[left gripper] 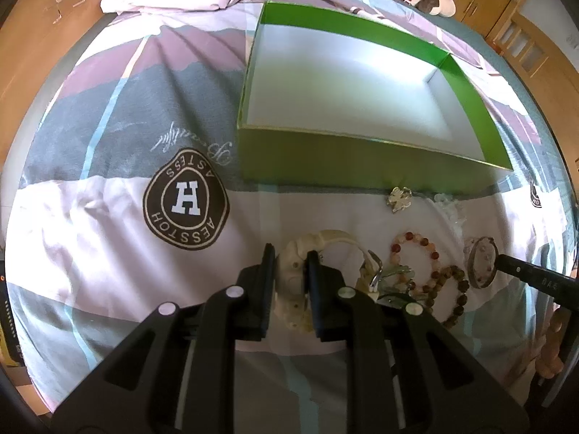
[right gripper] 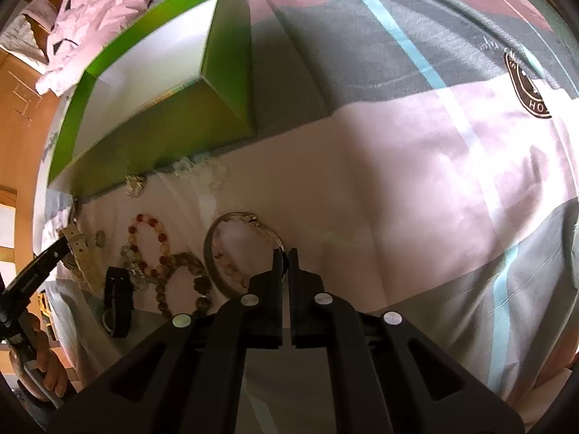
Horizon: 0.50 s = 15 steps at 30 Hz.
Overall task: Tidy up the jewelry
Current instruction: 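Grasp the cream watch with the left tool while the right tool grasps the silver bangle, then carry the cream watch and silver bangle with both tools into the green box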
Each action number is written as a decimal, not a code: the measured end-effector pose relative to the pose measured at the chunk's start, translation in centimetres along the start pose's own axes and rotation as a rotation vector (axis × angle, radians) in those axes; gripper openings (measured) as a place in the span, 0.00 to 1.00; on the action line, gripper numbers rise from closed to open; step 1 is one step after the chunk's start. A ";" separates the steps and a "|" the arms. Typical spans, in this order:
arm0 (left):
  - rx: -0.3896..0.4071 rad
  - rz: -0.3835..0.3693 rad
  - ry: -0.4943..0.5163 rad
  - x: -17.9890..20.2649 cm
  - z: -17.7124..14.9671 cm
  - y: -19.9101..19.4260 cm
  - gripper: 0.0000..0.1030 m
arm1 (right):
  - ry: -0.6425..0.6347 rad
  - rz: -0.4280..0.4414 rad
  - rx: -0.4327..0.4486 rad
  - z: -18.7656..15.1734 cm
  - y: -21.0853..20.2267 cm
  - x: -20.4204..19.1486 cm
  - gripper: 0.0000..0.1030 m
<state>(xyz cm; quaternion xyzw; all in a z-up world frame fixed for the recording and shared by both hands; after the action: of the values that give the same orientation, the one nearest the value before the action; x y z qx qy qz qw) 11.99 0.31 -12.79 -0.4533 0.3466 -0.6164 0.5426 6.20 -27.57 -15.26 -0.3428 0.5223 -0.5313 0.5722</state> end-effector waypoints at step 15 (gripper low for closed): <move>0.059 -0.072 0.008 1.0 -0.2 -3.3 0.16 | -0.043 0.086 0.102 -0.3 -3.7 -1.2 0.03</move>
<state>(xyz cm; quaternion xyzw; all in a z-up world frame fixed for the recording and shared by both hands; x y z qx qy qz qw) 10.61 -0.13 -9.60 -0.4468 0.3141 -0.6473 0.5318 5.14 -27.06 -11.56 -0.3017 0.4966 -0.5246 0.6222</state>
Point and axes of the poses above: each gripper's, at about its wrist camera, not at the fingertips, and y roughly the way its jaws point, x to its right, z to its top, the point moved 6 cm from there along y, roughly the way its jaws point, and after that the axes turned 9 degrees about -y, right-handed, at the moved point
